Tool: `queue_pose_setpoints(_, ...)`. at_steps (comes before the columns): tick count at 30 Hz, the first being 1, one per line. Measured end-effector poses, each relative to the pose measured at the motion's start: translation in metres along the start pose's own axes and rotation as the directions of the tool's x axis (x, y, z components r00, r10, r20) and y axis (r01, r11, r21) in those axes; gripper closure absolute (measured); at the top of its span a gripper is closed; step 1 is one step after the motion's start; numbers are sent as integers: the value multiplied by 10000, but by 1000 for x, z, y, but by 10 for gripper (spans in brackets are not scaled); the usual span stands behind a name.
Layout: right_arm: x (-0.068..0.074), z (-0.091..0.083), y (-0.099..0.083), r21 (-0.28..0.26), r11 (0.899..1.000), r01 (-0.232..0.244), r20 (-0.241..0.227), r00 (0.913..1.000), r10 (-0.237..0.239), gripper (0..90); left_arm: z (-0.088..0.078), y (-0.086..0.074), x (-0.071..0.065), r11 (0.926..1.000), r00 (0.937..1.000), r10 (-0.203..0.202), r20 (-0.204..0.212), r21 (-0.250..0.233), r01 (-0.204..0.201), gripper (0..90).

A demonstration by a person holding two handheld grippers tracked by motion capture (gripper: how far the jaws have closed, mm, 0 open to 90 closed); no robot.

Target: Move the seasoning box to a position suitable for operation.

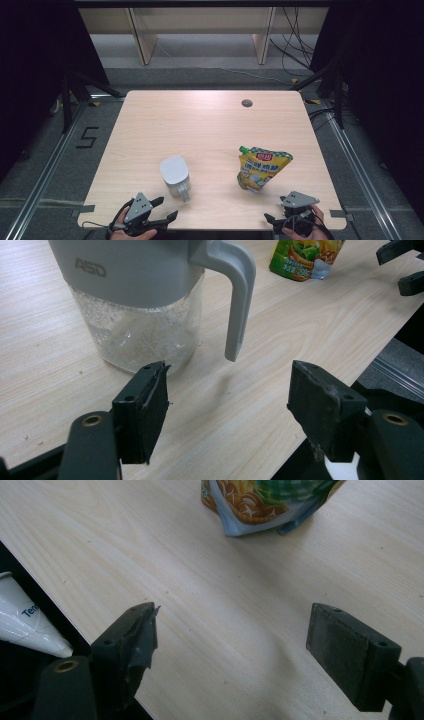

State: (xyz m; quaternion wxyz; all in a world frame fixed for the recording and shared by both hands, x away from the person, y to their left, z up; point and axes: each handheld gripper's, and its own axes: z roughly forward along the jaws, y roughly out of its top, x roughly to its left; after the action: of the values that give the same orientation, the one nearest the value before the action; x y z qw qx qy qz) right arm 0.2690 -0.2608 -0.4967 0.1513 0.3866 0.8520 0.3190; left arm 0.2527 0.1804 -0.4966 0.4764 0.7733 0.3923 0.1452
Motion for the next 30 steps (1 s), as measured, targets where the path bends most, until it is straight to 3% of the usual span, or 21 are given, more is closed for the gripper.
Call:
queue_pose_setpoints(3, 0, 0, 0, -75, 10000, 48, 26, 10000, -48, 214, -1, 0, 1, 9999, 9999, 103, -33, 97, -102, 314)
queue_pose_setpoints(4, -2, 1, 0, -234, 9993, 283, -68, 9996, -284, 214, -1, 1, 1, 9999, 9999, 114, -28, 86, -114, 312)
queue_pose_setpoints(16, -2, 1, 0, -234, 9993, 294, -23, 9996, -295, 214, 0, 1, 2, 9996, 9996, 201, -182, 225, -197, 264)
queue_pose_setpoints(18, -2, 1, 0, -239, 9993, 291, -28, 9996, -292, 214, 1, 1, 0, 10000, 9999, -4, -137, 37, 5, 265)
queue_pose_setpoints(21, -2, 2, 0, -232, 9993, 284, -35, 9996, -285, 214, 0, 2, 2, 9990, 9989, 446, -125, 46, -445, 271)
queue_pose_setpoints(25, 0, 0, 0, -73, 10000, 50, 19, 10000, -50, 214, 4, 4, 0, 9997, 9996, 230, -155, 14, -229, 312)
queue_pose_setpoints(30, -2, 1, 0, -169, 9995, 270, 96, 9996, -269, 214, 14, 10, -5, 9984, 9984, 559, 53, -95, -558, 353)
